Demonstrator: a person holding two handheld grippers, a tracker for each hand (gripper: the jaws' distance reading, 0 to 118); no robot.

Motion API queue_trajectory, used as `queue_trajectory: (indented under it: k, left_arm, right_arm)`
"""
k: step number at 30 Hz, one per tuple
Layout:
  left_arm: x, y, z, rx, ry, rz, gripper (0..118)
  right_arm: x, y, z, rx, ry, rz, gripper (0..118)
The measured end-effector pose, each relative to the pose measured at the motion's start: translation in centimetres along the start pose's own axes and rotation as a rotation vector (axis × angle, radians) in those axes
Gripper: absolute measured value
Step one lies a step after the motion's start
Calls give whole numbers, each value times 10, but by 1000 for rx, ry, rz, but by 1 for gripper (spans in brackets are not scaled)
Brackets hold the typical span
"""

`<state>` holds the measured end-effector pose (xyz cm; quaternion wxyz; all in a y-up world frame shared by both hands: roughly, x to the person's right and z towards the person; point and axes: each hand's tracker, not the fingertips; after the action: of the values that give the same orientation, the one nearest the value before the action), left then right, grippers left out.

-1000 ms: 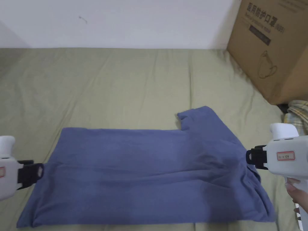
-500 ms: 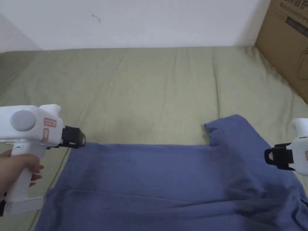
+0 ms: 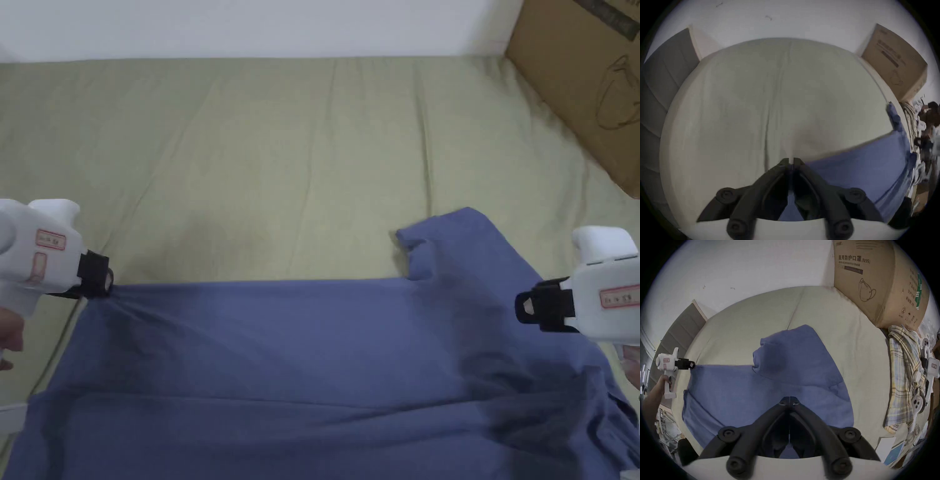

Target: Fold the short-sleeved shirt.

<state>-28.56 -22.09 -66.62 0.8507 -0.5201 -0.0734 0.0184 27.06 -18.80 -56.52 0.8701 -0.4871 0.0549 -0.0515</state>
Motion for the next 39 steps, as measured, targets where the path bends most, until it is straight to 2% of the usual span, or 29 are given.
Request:
queue_trajectory:
  k: [2,7,8,9,10,11,12,13,18,19,20,22,23,24,26,29,34,37,39]
  left_arm:
    - [6,-1,11,8,38,-36,3]
    - [5,-4,40,43,2,-11,3]
    - [6,-4,45,50,-4,-7,3]
    - [6,-5,48,57,-9,-4,3]
    - [5,-6,51,63,-14,-2,3]
    - [5,-7,54,66,-20,2,3]
    - [3,-6,54,70,-22,4,3]
    - [3,-6,55,72,-27,8,3]
    - [10,-14,59,72,-38,17,3]
    - [10,-15,58,68,-38,17,3]
    - [8,-15,57,63,-38,17,3]
    - [8,-16,55,56,-35,15,3]
    - [9,-16,54,53,-36,17,3]
    - [6,-16,54,51,-38,19,3]
    - [7,-17,53,50,-39,21,3]
    - [6,-20,58,55,-34,28,3]
    - [4,-26,81,81,-37,54,3]
    - [1,-34,106,106,-54,76,3]
    - [0,-43,124,116,-63,80,3]
  right_arm:
    - [0,11,2,36,15,2,0]
    - [10,58,-10,85,33,-14,1]
    - [15,69,-19,85,38,-13,27]
    - [19,80,-29,83,52,-16,74]
    - [24,89,-40,76,50,-20,112]
    - [28,98,-54,23,28,-39,117]
    - [31,102,-67,3,-8,-44,114]
    - [34,108,-73,49,-23,-44,115]
    - [52,119,-126,-110,-90,-85,114]
    - [55,117,-133,-126,-109,-99,113]
    - [59,115,-138,-143,-109,-110,106]
    - [63,110,-139,-157,-108,-119,83]
    - [61,108,-134,-146,-159,-81,71]
    - [58,106,-127,-126,-151,-54,58]
    - [55,104,-112,-119,-86,-44,0]
    - [59,99,-88,-108,17,-92,0]
    - [68,91,-18,26,26,-140,0]
    - [78,80,31,71,82,-197,0]
    - [83,67,62,82,90,-193,0]
